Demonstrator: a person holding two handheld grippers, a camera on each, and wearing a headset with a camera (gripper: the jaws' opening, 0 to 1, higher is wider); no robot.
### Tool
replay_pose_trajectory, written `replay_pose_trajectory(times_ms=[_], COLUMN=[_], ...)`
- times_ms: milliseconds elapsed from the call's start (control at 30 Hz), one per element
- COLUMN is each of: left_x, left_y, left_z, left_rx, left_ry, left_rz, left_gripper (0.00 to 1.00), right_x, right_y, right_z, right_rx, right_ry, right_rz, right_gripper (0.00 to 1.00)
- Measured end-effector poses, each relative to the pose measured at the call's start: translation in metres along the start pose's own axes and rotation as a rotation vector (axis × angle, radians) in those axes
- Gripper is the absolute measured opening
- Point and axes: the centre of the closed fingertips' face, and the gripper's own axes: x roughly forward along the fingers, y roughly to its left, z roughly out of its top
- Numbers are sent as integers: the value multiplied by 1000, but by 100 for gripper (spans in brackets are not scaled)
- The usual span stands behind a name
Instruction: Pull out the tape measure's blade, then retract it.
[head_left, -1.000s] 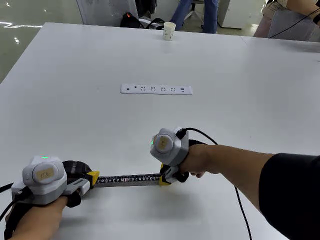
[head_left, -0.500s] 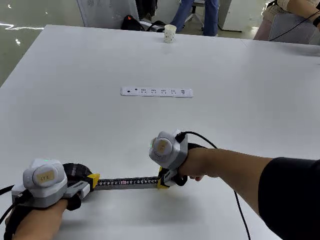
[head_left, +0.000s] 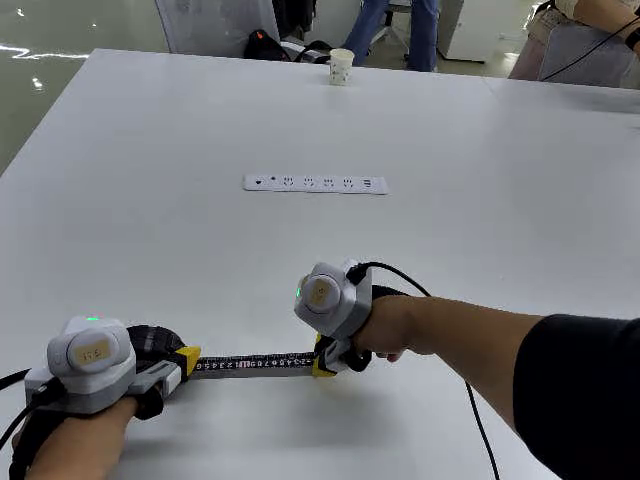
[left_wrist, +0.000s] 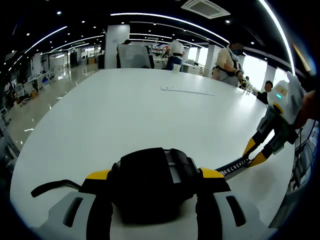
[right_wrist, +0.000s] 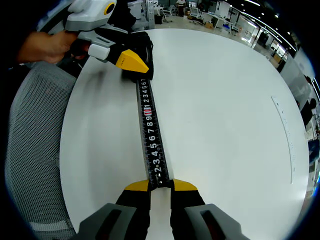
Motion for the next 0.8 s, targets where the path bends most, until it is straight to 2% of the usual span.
replay_pose_trajectory(times_ms=[800], left_x=[-2], left_y=[-1], left_z=[1], left_rx=[0], left_ry=[1], left_rz=[0], left_gripper=[63], right_x=[3], right_y=[0], right_z=[8], right_rx=[6], right_ry=[-9], right_rz=[5], right_gripper=[11])
